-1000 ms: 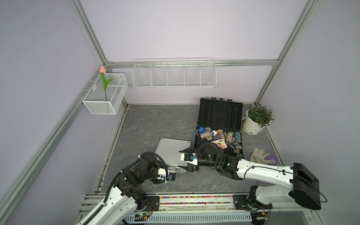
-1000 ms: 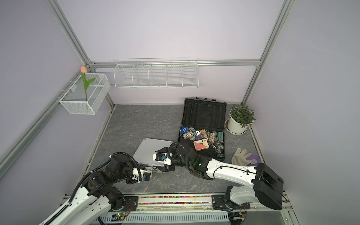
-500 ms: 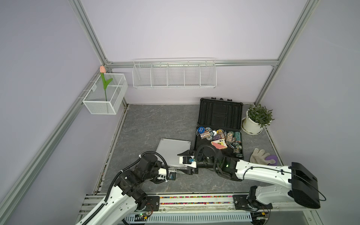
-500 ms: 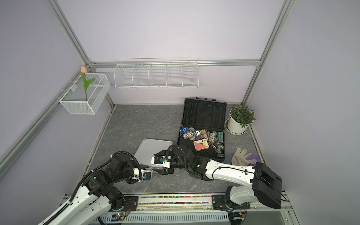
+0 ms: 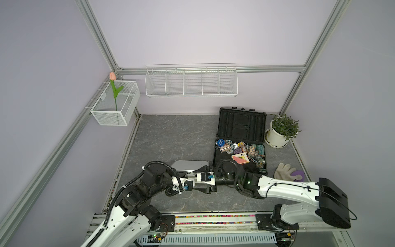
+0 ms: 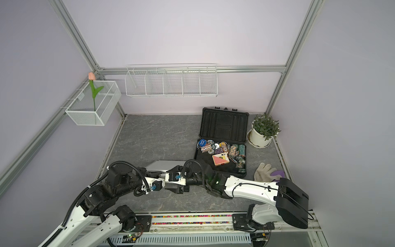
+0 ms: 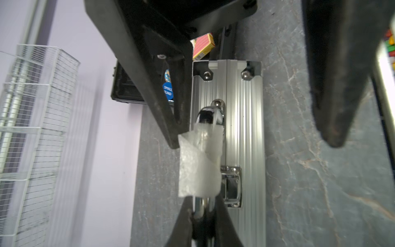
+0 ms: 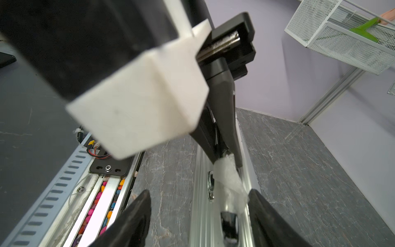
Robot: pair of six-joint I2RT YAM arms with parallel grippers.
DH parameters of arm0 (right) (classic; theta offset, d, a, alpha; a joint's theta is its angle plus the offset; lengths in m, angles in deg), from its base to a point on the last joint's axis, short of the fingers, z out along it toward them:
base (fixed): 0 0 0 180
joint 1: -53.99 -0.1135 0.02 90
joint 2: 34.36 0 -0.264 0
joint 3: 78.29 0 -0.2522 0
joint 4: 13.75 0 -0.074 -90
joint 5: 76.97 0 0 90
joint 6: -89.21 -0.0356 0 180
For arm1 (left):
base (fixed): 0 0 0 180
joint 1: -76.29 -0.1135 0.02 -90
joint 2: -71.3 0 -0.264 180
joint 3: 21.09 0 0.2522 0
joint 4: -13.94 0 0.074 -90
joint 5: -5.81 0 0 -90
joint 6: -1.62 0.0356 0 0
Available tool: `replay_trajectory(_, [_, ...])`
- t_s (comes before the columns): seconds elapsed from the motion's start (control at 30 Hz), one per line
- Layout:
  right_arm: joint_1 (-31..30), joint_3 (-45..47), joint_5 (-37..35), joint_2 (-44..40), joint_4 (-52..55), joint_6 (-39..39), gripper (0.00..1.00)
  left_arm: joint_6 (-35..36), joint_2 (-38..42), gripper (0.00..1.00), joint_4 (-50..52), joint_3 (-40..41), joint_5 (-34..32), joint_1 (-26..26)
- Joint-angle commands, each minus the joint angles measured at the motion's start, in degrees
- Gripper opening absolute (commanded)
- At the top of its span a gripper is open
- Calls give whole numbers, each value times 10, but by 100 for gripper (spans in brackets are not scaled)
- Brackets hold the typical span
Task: Open the poker set cases
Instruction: Open the fastener on the poker set case.
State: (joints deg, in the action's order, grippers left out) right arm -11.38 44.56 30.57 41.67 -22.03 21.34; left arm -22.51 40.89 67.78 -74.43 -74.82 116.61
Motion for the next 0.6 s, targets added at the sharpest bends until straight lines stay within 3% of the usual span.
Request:
replay_trajectory(0.0, [-3, -8, 5, 13, -12, 4, 76, 49, 16, 0, -114, 21, -31, 1])
replay_trajectory(0.23, [-3, -40, -20, 42, 21, 23, 80, 120, 59, 0, -197, 111, -60, 2])
replay_trajectory(0.57, [-3, -66, -44, 88, 27, 24, 85, 182, 112, 0, -208, 143, -97, 3])
